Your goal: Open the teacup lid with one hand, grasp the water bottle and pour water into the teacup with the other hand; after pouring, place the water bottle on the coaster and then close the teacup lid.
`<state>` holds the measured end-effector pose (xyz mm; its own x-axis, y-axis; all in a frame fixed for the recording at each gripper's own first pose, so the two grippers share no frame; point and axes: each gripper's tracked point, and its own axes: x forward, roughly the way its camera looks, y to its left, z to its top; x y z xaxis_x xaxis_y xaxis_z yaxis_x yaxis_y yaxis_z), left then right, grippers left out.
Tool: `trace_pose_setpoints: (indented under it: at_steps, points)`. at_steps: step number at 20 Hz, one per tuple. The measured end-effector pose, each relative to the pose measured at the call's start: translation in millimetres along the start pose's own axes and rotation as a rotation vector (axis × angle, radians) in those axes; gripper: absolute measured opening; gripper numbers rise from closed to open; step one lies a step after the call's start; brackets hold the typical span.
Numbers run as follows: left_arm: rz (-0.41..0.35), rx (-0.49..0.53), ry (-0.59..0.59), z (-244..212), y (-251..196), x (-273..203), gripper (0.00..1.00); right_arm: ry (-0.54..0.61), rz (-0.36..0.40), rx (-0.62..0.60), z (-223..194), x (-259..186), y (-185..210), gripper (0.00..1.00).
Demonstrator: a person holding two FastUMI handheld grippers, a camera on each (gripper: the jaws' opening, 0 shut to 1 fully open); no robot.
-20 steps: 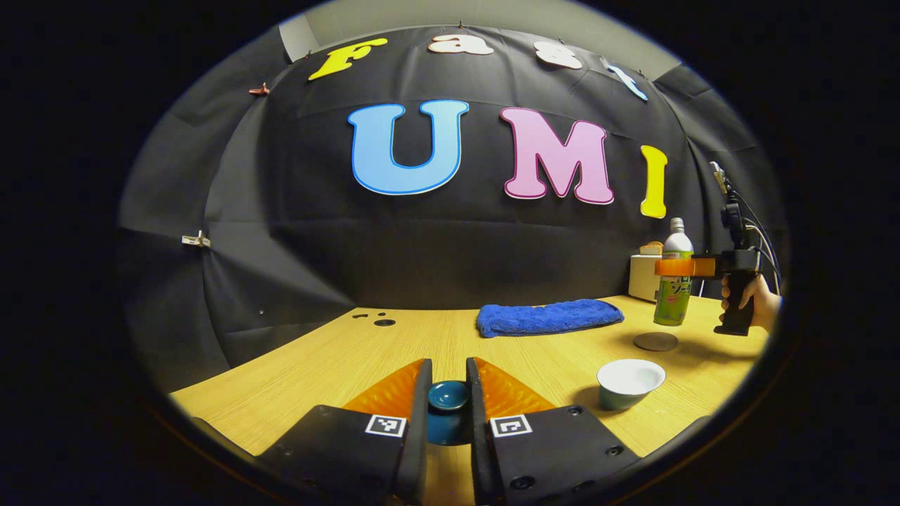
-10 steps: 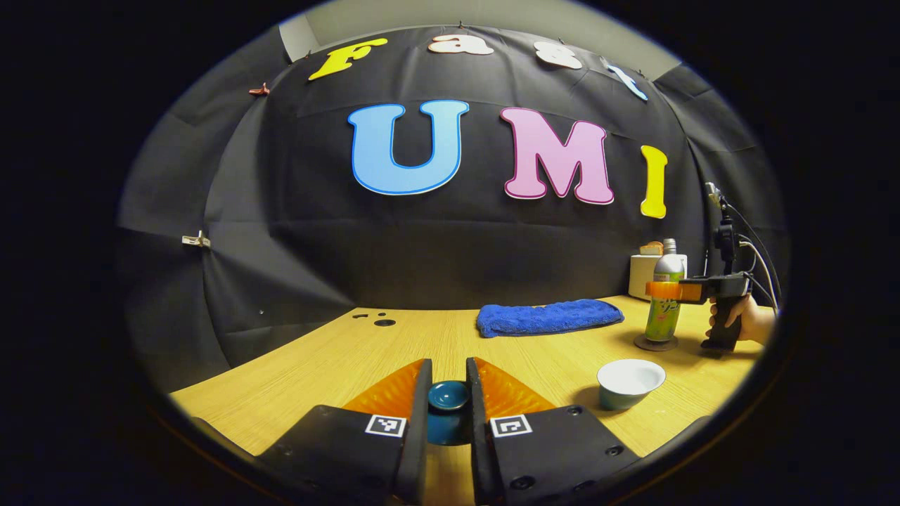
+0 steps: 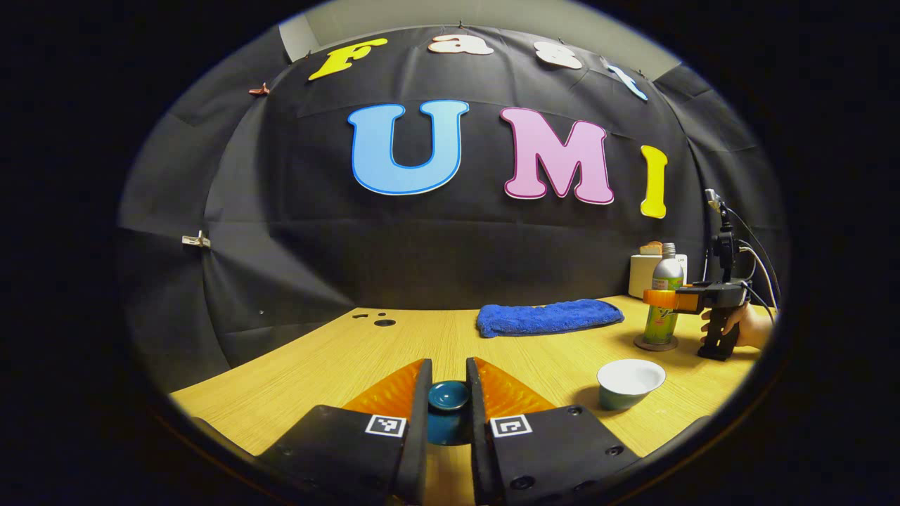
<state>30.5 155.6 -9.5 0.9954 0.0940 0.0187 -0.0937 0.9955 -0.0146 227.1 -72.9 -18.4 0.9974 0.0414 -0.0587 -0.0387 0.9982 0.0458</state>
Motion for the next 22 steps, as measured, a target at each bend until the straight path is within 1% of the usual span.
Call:
trace_pose_setpoints:
  at_steps: [1, 2, 4, 5, 6, 11, 13, 17, 19, 22]
  points:
    - [0.000, 0.000, -0.001, 0.4, 0.2, 0.2, 0.30, -0.004, -0.007, -0.005, 3.8, -1.2, -0.9, 0.90]
    - [0.000, 0.000, -0.001, -0.4, 0.3, 0.5, 0.30, -0.007, -0.018, -0.010, 5.1, -0.3, -3.6, 1.00]
    - [0.000, -0.001, 0.000, -0.1, 0.1, 0.5, 0.30, 0.007, -0.026, -0.004, 3.7, -3.3, -5.4, 1.00]
    - [0.000, -0.001, -0.001, 0.2, 0.0, 0.5, 0.32, 0.024, -0.025, 0.006, -1.4, -5.2, -4.6, 1.00]
    - [0.000, -0.001, 0.000, -0.3, -0.1, 0.5, 0.30, 0.044, -0.026, 0.013, -5.8, -6.7, -4.0, 1.00]
    - [0.000, -0.001, 0.000, 0.1, -0.1, 0.5, 0.30, 0.017, -0.053, 0.014, 5.3, -25.7, -6.1, 1.00]
    - [0.000, -0.001, 0.000, 0.1, -0.3, 0.8, 0.30, 0.006, -0.064, 0.001, 7.4, -39.7, -5.7, 1.00]
    - [0.000, -0.001, 0.000, 0.3, -0.5, 1.3, 0.30, 0.006, -0.054, -0.034, 2.7, -68.5, 2.3, 1.00]
    - [0.000, -0.001, 0.000, 0.1, -0.3, 0.5, 0.30, -0.018, -0.057, -0.033, 5.3, -85.8, 5.3, 1.00]
    - [0.035, -0.002, 0.001, 0.3, 7.0, 0.3, 0.30, -0.056, -0.053, -0.035, 11.6, -119.6, 15.3, 1.00]
